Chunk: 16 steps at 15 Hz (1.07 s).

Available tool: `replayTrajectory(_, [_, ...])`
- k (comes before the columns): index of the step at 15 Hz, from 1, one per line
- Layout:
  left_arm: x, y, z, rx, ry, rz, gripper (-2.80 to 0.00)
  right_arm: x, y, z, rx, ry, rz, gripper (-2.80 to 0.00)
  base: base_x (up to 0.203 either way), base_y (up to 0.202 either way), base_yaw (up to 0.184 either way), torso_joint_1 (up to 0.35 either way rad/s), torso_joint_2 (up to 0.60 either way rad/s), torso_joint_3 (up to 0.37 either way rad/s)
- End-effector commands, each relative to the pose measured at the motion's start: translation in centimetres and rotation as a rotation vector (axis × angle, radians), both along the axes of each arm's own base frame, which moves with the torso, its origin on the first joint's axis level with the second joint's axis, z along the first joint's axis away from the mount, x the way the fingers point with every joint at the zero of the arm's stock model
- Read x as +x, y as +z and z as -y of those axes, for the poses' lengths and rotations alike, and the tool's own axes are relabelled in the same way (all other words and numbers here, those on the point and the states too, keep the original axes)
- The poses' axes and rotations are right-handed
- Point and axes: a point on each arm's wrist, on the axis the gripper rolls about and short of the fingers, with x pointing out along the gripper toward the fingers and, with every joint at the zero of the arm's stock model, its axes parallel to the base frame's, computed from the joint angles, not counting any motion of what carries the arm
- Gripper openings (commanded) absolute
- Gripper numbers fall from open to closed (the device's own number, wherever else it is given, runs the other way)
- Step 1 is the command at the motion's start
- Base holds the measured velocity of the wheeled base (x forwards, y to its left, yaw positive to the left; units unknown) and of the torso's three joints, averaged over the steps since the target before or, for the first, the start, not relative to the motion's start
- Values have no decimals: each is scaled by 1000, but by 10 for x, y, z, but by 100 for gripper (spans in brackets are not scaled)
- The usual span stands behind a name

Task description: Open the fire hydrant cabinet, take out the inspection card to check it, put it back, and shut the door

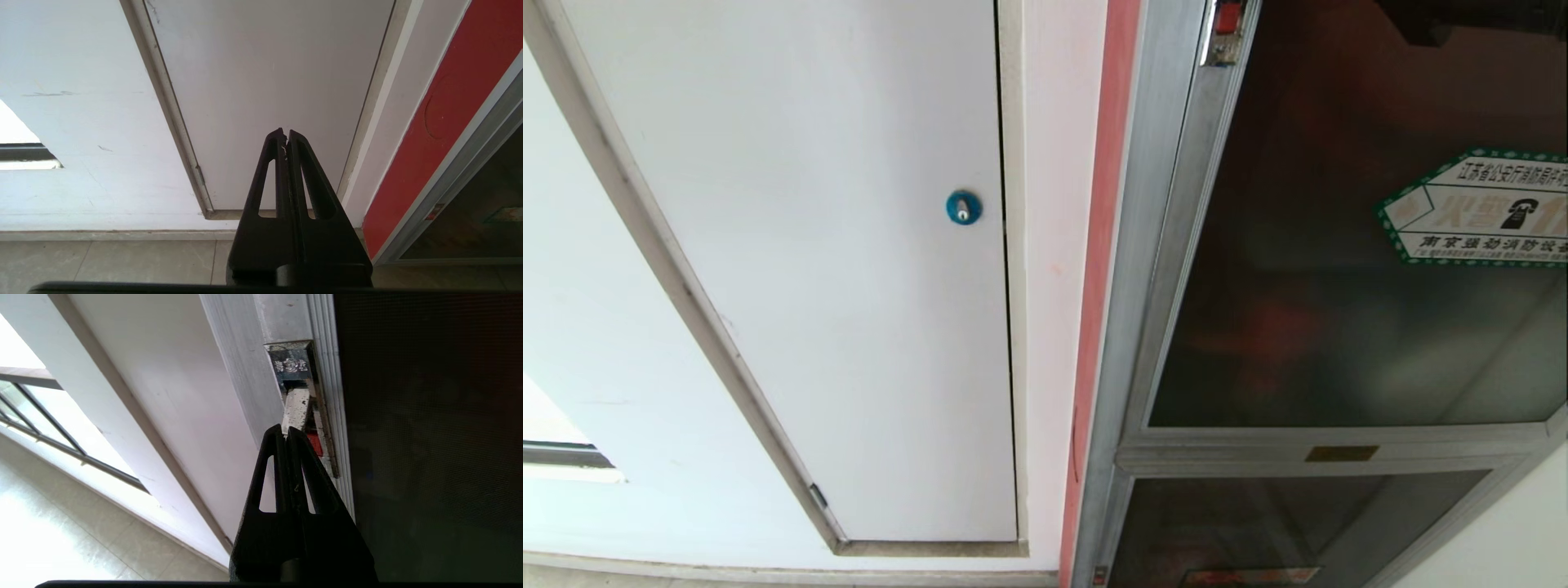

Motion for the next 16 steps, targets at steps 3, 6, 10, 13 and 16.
replayTrajectory(3, [0,0,0,0,0,-1,-280,5,-2,-1,-4,-9,-6,-280,0,0,0,0,0,0])
replayTrajectory(6, [0,0,0,0,0,-1,-280,8,-2,-1,-5,-13,-7,-280,0,0,0,0,0,0])
replayTrajectory(10, [0,0,0,0,0,-1,-280,17,-4,-2,-10,-29,-15,-280,0,0,0,0,0,0])
replayTrajectory(13, [0,0,0,0,0,-1,-280,24,-7,0,-17,-45,-24,-280,0,0,0,0,0,0])
replayTrajectory(16, [0,0,0,0,0,-1,-280,26,-8,0,-19,-46,-27,-280,0,0,0,0,0,0])
